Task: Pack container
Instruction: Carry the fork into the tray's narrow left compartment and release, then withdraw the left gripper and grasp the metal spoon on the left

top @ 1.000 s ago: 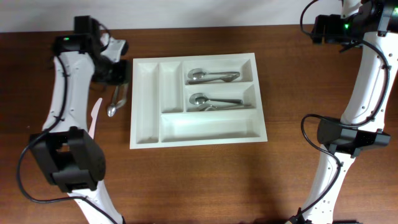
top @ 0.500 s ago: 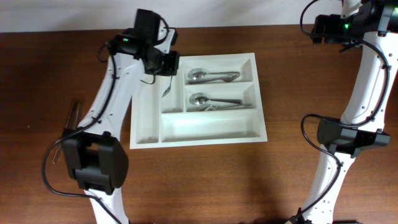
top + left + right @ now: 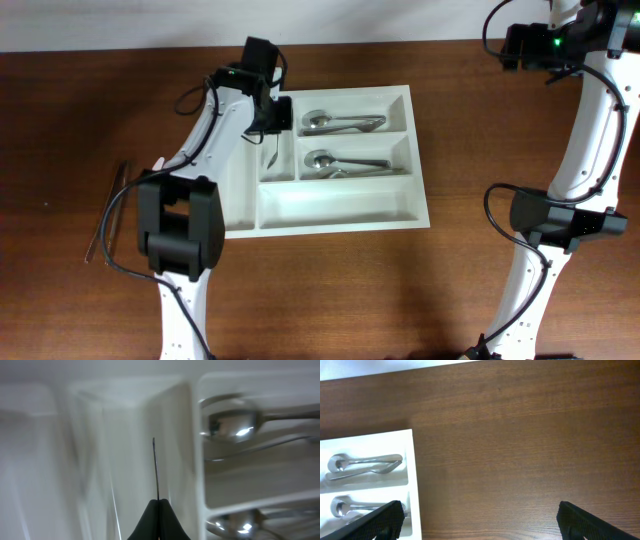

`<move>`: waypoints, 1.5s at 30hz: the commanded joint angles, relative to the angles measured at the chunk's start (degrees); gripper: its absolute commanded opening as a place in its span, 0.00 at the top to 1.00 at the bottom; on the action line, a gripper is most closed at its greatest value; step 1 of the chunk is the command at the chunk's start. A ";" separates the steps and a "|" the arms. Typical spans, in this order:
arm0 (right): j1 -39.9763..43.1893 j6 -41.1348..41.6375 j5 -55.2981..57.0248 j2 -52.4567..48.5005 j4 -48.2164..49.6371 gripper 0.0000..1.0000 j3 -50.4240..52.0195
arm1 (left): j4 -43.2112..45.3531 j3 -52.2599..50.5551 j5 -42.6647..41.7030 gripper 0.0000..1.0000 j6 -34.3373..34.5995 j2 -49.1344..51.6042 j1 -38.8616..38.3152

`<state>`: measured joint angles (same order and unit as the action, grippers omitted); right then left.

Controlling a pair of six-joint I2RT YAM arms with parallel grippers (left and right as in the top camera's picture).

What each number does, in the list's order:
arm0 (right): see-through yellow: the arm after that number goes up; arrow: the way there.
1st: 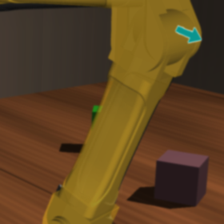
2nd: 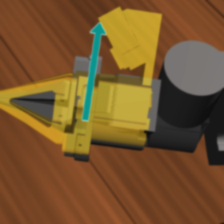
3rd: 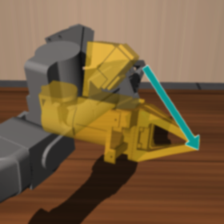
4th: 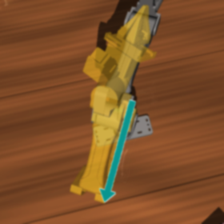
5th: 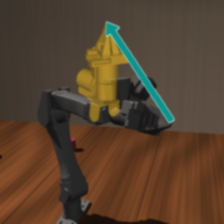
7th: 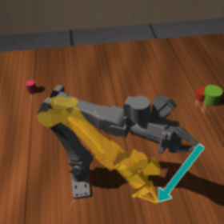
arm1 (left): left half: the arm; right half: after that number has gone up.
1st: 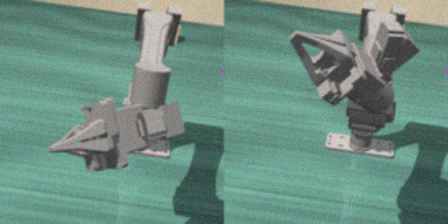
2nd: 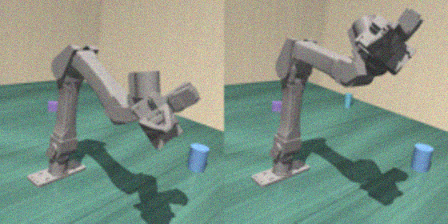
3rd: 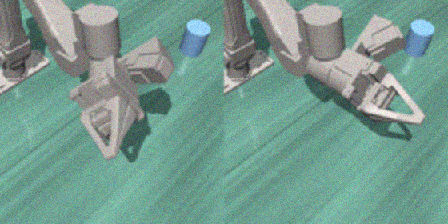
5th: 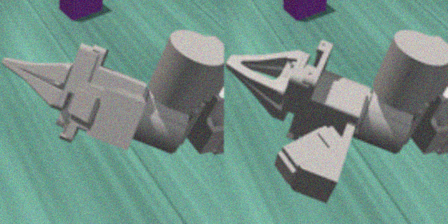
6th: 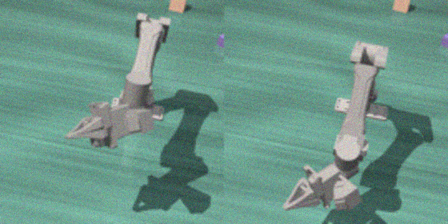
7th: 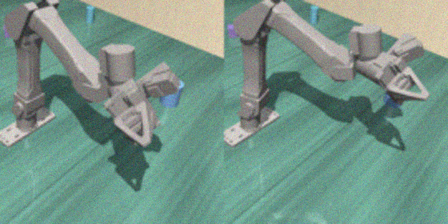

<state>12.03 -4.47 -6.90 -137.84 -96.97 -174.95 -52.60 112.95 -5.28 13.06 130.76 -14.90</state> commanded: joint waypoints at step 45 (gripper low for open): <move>0.37 0.48 0.09 0.55 -0.22 0.01 -0.07 | -13.33 1.62 6.29 0.11 -27.74 -12.09 23.37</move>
<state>12.03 -4.49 -6.87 -137.84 -96.97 -174.95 -66.94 116.38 3.77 -10.76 117.34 8.67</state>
